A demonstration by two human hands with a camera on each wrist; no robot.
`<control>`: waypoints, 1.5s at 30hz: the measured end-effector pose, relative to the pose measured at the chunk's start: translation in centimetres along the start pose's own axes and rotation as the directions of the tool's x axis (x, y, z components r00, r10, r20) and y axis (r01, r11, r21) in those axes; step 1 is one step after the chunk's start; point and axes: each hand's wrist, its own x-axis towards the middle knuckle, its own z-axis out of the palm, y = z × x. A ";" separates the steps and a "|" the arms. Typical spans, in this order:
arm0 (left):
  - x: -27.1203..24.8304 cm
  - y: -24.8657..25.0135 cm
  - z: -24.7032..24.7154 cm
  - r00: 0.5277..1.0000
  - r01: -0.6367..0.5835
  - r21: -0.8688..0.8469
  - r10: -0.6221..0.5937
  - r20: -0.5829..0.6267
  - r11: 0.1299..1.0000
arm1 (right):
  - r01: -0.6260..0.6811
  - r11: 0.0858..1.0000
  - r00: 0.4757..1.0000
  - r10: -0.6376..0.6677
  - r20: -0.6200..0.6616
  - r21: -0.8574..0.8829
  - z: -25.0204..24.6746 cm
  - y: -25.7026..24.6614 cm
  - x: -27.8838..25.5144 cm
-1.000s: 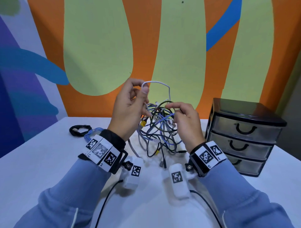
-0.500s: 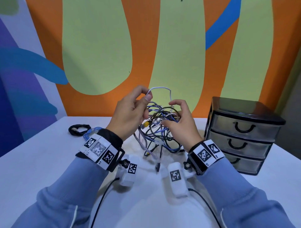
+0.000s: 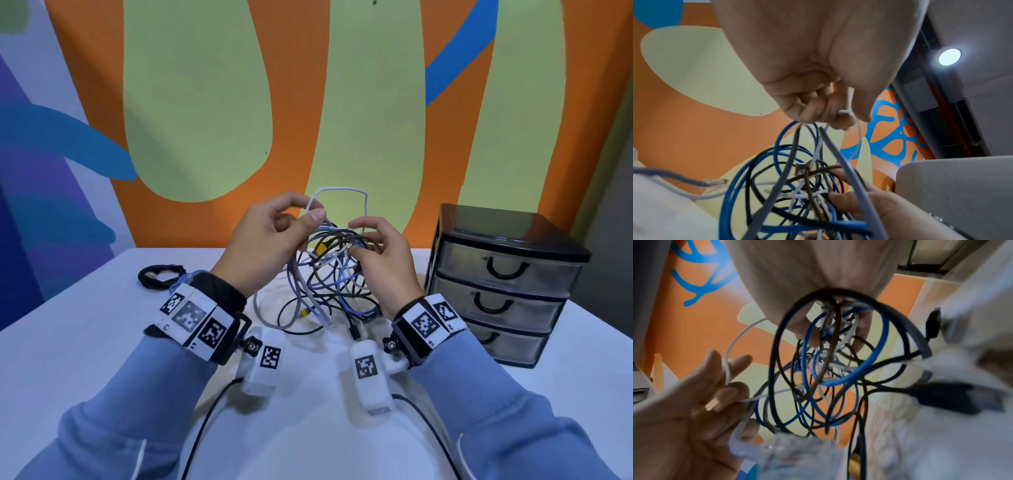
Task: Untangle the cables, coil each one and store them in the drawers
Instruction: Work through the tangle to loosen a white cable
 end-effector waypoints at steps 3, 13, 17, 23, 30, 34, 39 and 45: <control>-0.2 -0.1 -0.1 0.994 -0.042 0.169 0.058 -0.089 0.985 | -0.017 1.000 1.000 0.017 -0.001 -0.002 0.0 0.0 -0.1; -0.6 0.4 0.5 0.994 -0.080 0.532 0.026 0.109 0.843 | -0.081 0.996 0.997 0.081 -0.004 0.028 0.0 -1.0 -0.4; -0.6 0.4 0.5 0.995 -0.025 0.680 -0.045 0.085 0.733 | -0.070 0.993 0.998 0.069 0.012 0.091 0.1 -1.7 -0.7; -0.8 0.5 0.5 1.000 0.001 0.765 -0.017 0.012 0.644 | -0.059 0.984 0.998 0.052 0.044 0.169 0.3 -2.2 -1.1; -1.1 1.1 0.6 0.988 -0.009 0.790 -0.117 0.101 0.614 | -0.130 0.942 0.990 0.103 0.101 0.309 0.2 -2.3 -1.3; -0.6 0.3 0.4 1.000 0.010 0.770 -0.015 -0.001 0.638 | -0.179 0.854 0.977 0.095 0.191 0.489 0.1 -2.7 -1.4; 0.0 -0.6 -0.4 0.993 0.103 0.557 -0.055 -0.102 0.824 | -0.160 0.838 0.987 0.126 0.100 0.522 0.1 -1.8 -0.5; 0.0 -0.7 0.1 0.951 0.309 0.053 -0.308 -0.016 0.950 | -0.162 0.951 0.968 0.102 0.229 0.263 -0.2 -1.8 -0.8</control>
